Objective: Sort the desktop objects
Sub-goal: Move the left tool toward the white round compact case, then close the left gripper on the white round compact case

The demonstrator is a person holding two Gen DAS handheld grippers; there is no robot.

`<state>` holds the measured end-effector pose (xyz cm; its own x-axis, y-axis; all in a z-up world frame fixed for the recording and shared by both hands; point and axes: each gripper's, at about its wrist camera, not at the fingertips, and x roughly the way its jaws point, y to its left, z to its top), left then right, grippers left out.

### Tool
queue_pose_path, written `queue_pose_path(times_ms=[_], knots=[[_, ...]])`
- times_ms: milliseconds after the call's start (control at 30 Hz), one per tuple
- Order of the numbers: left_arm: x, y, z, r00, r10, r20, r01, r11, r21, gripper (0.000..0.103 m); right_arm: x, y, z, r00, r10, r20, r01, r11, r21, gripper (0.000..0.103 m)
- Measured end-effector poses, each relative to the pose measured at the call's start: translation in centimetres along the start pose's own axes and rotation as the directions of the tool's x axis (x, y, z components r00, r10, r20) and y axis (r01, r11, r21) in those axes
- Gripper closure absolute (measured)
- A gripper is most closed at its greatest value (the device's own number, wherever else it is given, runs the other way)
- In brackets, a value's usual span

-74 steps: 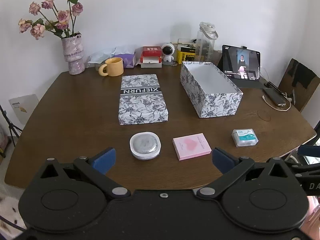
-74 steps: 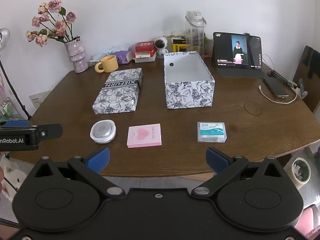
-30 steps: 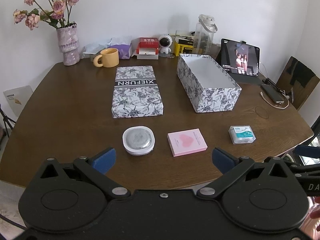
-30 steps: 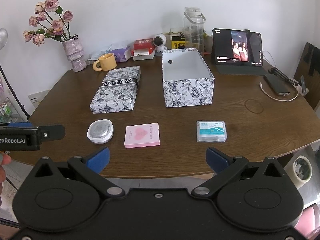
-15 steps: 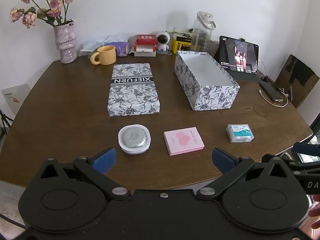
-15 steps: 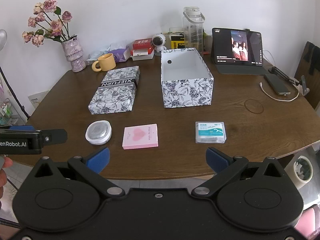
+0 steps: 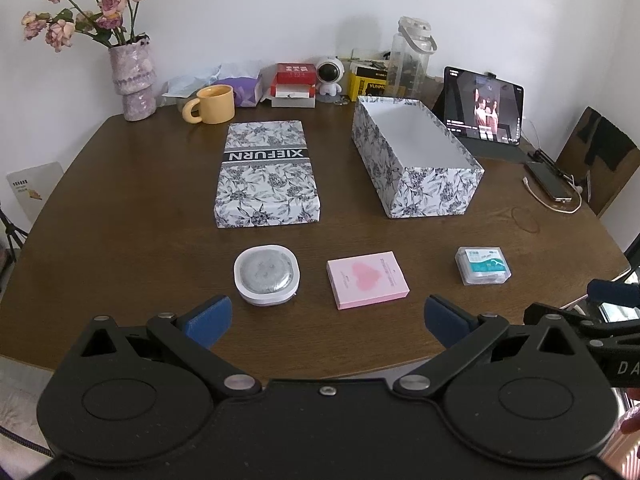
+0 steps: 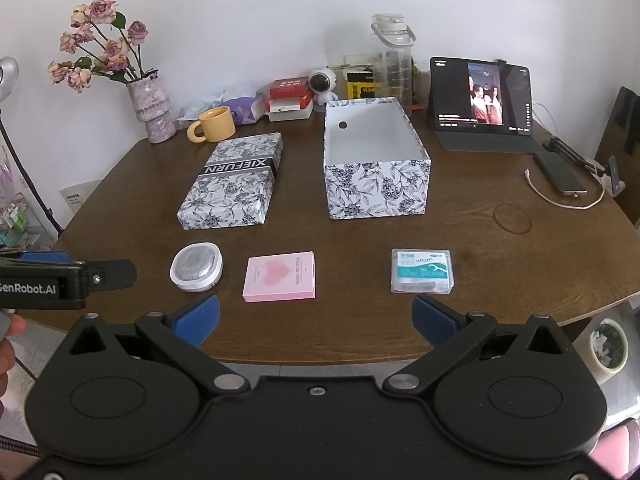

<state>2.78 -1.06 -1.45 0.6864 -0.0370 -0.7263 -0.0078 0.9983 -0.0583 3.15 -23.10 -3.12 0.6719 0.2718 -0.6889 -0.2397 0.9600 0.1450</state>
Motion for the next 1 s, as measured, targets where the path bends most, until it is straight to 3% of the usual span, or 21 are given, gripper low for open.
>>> queue_pose_path(times_ms=[333,767,1000], knots=[[0.5,-0.8,0.2,1.0,-0.018,-0.013,0.017,0.999,-0.032,0.0,0.6,-0.9,0.5,1.0,0.024,-0.005,-0.024,0.999,-0.023,0.0],[1.7,-2.9,1.4,1.0,0.018,0.009,-0.018,0.998,-0.053,0.0,1.7,-3.2,1.8,0.998,0.068,-0.006,-0.068,0.995,-0.071,0.0],[3.2,-3.5,1.9,0.999,0.015,-0.033,-0.018,0.997,-0.072,0.0,2.4,-4.7,2.6,0.994,0.11,-0.007,-0.11,0.988,-0.106,0.0]])
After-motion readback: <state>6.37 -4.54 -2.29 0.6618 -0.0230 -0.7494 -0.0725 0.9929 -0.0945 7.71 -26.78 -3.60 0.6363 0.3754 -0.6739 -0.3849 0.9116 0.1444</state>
